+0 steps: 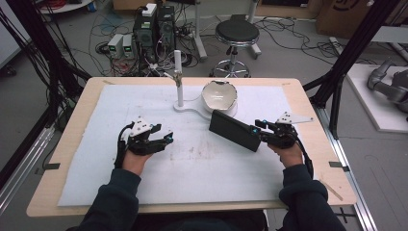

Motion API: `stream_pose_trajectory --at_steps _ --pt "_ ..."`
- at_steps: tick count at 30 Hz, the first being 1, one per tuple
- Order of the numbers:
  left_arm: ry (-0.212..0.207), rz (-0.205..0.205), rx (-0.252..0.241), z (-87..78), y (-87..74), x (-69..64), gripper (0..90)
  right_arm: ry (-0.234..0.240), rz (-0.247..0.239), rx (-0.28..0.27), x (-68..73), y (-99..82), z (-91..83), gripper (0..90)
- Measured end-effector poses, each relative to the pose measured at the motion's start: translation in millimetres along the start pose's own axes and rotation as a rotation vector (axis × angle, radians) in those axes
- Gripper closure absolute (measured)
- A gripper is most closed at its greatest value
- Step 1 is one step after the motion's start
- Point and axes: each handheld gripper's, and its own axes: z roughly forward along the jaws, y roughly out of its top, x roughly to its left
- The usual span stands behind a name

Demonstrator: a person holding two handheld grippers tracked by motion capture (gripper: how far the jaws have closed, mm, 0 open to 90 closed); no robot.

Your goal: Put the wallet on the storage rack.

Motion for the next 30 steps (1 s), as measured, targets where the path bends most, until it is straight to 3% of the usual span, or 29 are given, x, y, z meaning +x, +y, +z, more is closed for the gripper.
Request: stream_pose_trajectory --at_steps 4,10,18,23,28,30 --pt "-0.002 -0.002 0.000 0.3 -0.1 -0.3 39.1 -0.005 -0.024 -0.019 -1.3 -2.7 -0.7 57.8" --pt "-0.006 -0.004 0.000 -0.2 0.0 0.0 39.1 0.025 -0.005 -0.022 -5.9 -6.6 -2.8 55.4" --pt "-0.008 -0.006 0.000 -0.1 -0.1 0.0 39.1 0.057 -0.027 0.050 -6.7 -14.0 3.7 47.1" --pt "-0.011 -0.003 0.002 -0.1 0.0 -0.1 39.1 0.051 -0.072 0.116 -4.9 -18.0 12.6 42.0" --pt "-0.012 -0.004 0.001 -0.2 -0.1 -0.7 39.0 0.054 -0.072 0.209 -6.2 -25.1 23.4 42.0" --pt "-0.012 -0.005 0.002 -0.2 -0.1 -0.7 39.0 0.049 -0.072 0.223 -6.8 -26.5 25.8 42.1"
